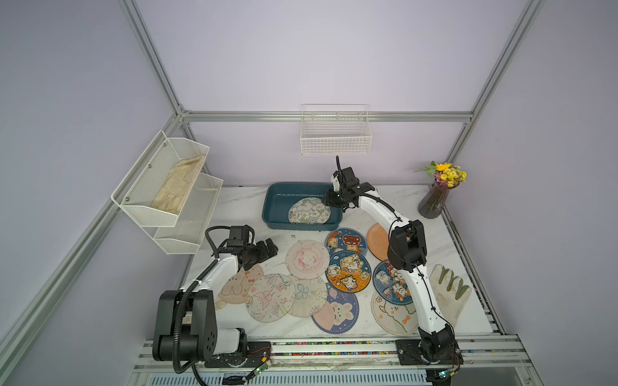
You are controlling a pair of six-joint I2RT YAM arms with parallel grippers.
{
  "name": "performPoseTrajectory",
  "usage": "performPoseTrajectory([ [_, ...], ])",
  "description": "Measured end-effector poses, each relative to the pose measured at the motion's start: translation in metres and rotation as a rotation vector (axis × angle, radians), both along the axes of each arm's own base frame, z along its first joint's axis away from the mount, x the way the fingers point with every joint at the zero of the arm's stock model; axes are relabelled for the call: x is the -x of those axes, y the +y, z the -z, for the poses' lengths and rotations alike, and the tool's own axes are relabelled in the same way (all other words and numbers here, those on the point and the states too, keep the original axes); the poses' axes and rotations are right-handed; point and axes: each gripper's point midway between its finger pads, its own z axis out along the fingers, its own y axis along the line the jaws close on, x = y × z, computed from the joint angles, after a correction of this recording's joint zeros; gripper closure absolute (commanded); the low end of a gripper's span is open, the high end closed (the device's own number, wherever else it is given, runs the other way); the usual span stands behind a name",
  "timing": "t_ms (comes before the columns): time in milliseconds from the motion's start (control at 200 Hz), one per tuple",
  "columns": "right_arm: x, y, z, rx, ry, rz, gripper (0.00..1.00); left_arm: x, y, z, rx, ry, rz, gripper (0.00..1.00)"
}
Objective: Put the coasters into the storage box
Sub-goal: Place the coaster in the storage box, then pick up the coaster from the center of the board.
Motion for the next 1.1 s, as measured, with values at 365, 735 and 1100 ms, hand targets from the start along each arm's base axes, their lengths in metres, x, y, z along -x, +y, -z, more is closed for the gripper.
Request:
performPoseTrajectory([
  [365,0.046,-0.014,-0.021,-0.027,0.045,-0.023,0.44,-0.004,-0.026,0.004,-0.004,0.018,0.083,0.00],
  [735,0.126,-0.024,-0.016,-0.047,0.123,-0.070,0.43,-0.006,-0.059,0.018,-0.020,0.062,0.182,0.00],
  [1100,0.197,-0.003,0.035,-0.002,0.238,-0.161,0.46,-0.002,-0.076,0.030,-0.037,0.087,0.251,0.06],
])
